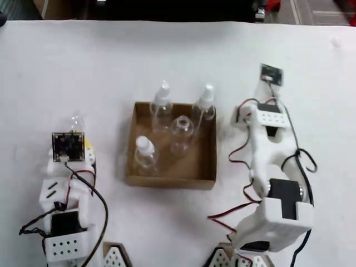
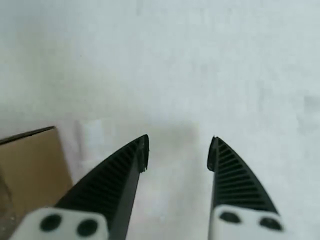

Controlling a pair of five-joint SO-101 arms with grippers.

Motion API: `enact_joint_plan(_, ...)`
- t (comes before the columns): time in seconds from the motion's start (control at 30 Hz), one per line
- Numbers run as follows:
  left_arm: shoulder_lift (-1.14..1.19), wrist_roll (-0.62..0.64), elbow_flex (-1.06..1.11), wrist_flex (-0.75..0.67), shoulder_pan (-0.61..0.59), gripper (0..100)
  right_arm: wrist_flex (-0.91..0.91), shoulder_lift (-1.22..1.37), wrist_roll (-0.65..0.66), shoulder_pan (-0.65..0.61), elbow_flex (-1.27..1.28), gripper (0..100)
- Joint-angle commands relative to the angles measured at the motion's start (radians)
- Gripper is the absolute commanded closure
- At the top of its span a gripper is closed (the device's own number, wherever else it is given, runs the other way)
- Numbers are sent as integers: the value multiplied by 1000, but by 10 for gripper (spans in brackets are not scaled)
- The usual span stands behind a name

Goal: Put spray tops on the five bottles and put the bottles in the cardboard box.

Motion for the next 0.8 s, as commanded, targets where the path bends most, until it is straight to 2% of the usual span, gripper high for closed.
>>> enact_joint_plan(0.0,-19,-14,-11,-21,10,975,16,-51,-11,36,-18,827)
enact_joint_plan(0.2,-19,-14,-11,-25,10,975,105,-168,-8,-53,3,827)
enact_joint_plan(0.43,-19,-14,-11,-25,10,975,-2,-171,38,-197,68,827)
enact_joint_plan(0.77,-19,-14,-11,-23,10,975,-90,-107,55,-193,89,827)
